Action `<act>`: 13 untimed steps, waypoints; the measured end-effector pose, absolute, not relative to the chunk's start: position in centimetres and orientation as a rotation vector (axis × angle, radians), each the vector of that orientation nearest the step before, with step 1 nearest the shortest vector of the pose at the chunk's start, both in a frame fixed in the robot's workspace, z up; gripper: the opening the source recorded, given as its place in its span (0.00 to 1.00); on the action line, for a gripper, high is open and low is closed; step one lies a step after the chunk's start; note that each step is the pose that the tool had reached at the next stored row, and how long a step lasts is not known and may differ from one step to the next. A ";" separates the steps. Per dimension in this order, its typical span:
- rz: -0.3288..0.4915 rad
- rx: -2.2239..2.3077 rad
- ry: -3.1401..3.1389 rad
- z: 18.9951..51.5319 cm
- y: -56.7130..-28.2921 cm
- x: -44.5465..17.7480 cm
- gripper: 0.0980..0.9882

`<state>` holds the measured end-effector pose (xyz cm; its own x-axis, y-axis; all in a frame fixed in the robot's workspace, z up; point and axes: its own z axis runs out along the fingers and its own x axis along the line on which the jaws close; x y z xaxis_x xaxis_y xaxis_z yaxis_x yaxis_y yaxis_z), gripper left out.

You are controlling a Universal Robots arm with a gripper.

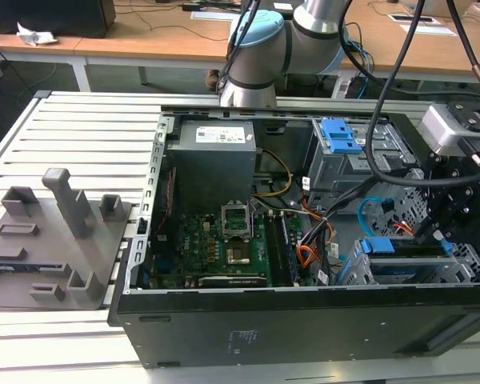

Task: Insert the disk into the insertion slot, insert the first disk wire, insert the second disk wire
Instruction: 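Insert the first disk wire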

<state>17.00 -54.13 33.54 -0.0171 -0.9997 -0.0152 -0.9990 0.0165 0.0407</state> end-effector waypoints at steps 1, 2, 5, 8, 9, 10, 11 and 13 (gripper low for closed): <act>-0.062 2.190 -2.227 33.5 -54.1 17.0 0.09; -0.063 2.190 -2.227 33.5 -54.1 17.0 0.10; -0.062 2.190 -2.227 34.1 -54.1 17.0 0.18; -0.062 2.190 -2.227 36.3 -54.1 17.0 0.18; -0.062 2.190 -2.227 36.5 -54.1 17.0 0.16; -0.062 2.190 -2.227 36.5 -54.1 17.0 0.16; -0.062 2.190 -2.227 36.6 -54.1 17.0 0.08; -0.062 2.190 -2.227 37.1 -54.1 17.0 0.01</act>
